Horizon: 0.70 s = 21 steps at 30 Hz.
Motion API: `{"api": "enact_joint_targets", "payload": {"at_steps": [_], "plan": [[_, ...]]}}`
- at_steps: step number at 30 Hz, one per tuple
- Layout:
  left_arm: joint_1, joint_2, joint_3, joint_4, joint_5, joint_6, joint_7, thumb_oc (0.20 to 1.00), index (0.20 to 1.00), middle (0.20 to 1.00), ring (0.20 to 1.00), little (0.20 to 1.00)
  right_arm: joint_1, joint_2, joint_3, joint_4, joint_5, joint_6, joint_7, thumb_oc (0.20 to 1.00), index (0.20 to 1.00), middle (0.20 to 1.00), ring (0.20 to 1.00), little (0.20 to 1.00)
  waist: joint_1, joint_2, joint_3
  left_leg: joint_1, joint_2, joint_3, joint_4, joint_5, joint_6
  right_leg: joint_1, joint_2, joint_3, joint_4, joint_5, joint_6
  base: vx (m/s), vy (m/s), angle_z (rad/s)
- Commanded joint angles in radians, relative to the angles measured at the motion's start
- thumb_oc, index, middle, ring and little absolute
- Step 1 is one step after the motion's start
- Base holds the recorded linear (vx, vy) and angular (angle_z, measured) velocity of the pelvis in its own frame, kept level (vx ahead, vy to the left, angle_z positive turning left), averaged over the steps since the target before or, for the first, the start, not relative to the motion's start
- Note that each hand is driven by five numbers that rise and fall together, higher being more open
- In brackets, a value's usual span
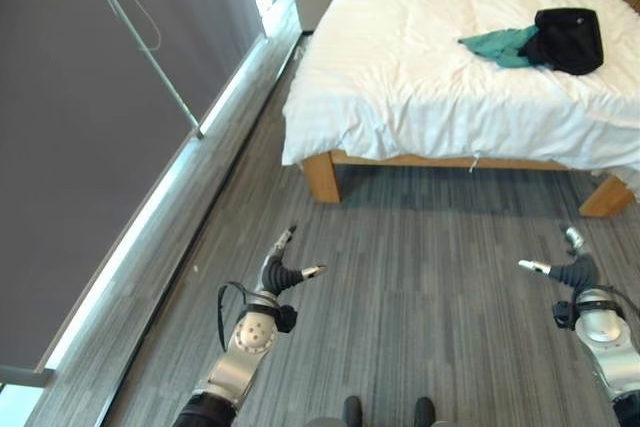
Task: Pick up bed clothes into laundry basket.
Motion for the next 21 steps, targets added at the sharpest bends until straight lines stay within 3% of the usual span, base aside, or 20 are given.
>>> {"api": "enact_joint_targets", "payload": {"at_steps": [1,7,11,12,13,14,15,16,18,19,20,21], "plan": [[-0.048,0.012,0.0,-0.03,-0.011,-0.05,0.004,1.0,1.0,1.0,1.0,1.0,0.025,0.018,-0.031,-0.077,-0.054,-0.056,-0.033,1.0,1.0,1.0,1.0,1.0,0.005,-0.035,-0.011,-0.025,-0.007,-0.12,0.005,-0.08,-0.025,-0.006,-0.045,0.012,0.047,-0.101,0.061,-0.01,-0.018,0.03],[-0.095,-0.03,-0.047,0.024,-0.062,-0.034,0.009,1.0,1.0,1.0,1.0,1.0,0.031,0.15,0.089,-0.054,-0.138,-0.021,-0.062,1.0,1.0,1.0,1.0,1.0,-0.009,-0.028,0.011,-0.027,0.004,-0.149,0.005,-0.071,-0.026,-0.043,-0.012,0.043,0.141,-0.153,0.03,0.0,-0.055,0.06],[-0.058,-0.038,-0.045,-0.004,-0.154,-0.061,-0.004,1.0,1.0,1.0,1.0,1.0,0.048,0.17,0.136,-0.068,-0.166,-0.023,-0.064,1.0,1.0,1.0,1.0,1.0,-0.013,-0.038,0.027,-0.019,0.027,-0.121,0.044,-0.089,-0.034,-0.045,0.006,0.074,0.147,-0.154,0.02,0.02,-0.129,-0.05],[-0.046,-0.041,-0.038,-0.006,-0.193,-0.071,-0.018,1.0,1.0,1.0,1.0,1.0,0.046,0.174,0.166,-0.054,-0.176,-0.022,-0.055,1.0,1.0,1.0,1.0,1.0,-0.004,-0.053,0.036,-0.037,0.045,-0.079,0.144,-0.122,-0.042,-0.027,0.017,0.099,0.131,-0.149,0.009,0.04,-0.277,-0.37],[-0.041,-0.037,-0.036,-0.013,-0.206,-0.069,-0.018,1.0,1.0,1.0,1.0,1.0,0.043,0.174,0.178,-0.053,-0.179,-0.026,-0.055,1.0,1.0,1.0,1.0,1.0,0.004,-0.058,0.049,-0.063,0.056,-0.062,0.232,-0.114,-0.048,-0.014,0.025,0.113,0.123,-0.146,0.002,0.03,-0.202,-0.52],[-0.041,-0.037,-0.036,-0.013,-0.206,-0.069,-0.018,1.0,1.0,1.0,1.0,1.0,0.043,0.174,0.178,-0.053,-0.179,-0.026,-0.056,1.0,1.0,1.0,1.0,1.0,0.005,-0.058,0.049,-0.065,0.057,-0.062,0.235,-0.115,-0.048,-0.014,0.025,0.114,0.123,-0.146,0.002,-0.09,-0.243,-1.01],[-0.059,-0.03,-0.038,-0.023,-0.234,-0.066,0.001,1.0,1.0,1.0,1.0,1.0,0.02,0.169,0.197,-0.05,-0.167,-0.018,-0.07,1.0,1.0,1.0,1.0,1.0,0.028,-0.06,0.108,-0.228,0.076,-0.088,0.526,0.032,-0.051,0.0,0.045,0.138,0.122,-0.135,-0.029,-0.14,-0.227,-1.05],[-0.072,-0.031,-0.044,-0.025,-0.241,-0.061,0.014,1.0,1.0,1.0,1.0,1.0,0.003,0.16,0.205,-0.047,-0.159,-0.008,-0.076,1.0,1.0,1.0,1.0,1.0,0.041,-0.061,0.129,-0.303,0.035,-0.126,0.637,0.065,-0.025,-0.004,0.051,0.156,0.126,-0.13,-0.041,-0.12,-0.263,-1.2],[-0.079,-0.035,-0.048,-0.021,-0.238,-0.055,0.025,1.0,1.0,1.0,1.0,1.0,-0.024,0.144,0.216,-0.03,-0.146,0.006,-0.079,1.0,1.0,1.0,1.0,1.0,0.062,-0.063,0.139,-0.378,-0.039,-0.149,0.709,0.021,-0.007,0.005,0.056,0.21,0.116,-0.131,-0.042,0.08,-0.058,-0.93],[-0.072,-0.043,-0.054,-0.019,-0.245,-0.058,0.028,1.0,1.0,1.0,1.0,1.0,-0.031,0.136,0.225,-0.021,-0.146,0.014,-0.079,1.0,1.0,1.0,1.0,1.0,0.074,-0.053,0.14,-0.394,-0.09,-0.156,0.678,-0.015,-0.006,0.018,0.061,0.234,0.111,-0.137,-0.039,0.32,0.039,-0.89],[-0.045,-0.061,-0.058,-0.021,-0.235,-0.067,0.019,1.0,1.0,1.0,1.0,1.0,-0.044,0.134,0.24,-0.01,-0.156,0.016,-0.077,1.0,1.0,1.0,1.0,1.0,0.091,-0.029,0.128,-0.399,-0.144,-0.159,0.529,-0.029,-0.015,0.03,0.079,0.274,0.091,-0.14,-0.029,0.42,0.038,-0.79],[-0.038,-0.068,-0.065,-0.018,-0.229,-0.066,0.015,1.0,1.0,1.0,1.0,1.0,-0.058,0.135,0.248,0.001,-0.162,0.016,-0.082,1.0,1.0,1.0,1.0,1.0,0.099,-0.017,0.125,-0.384,-0.148,-0.144,0.428,-0.018,-0.019,0.044,0.091,0.287,0.078,-0.147,-0.026,0.47,0.042,-1.16]]}}
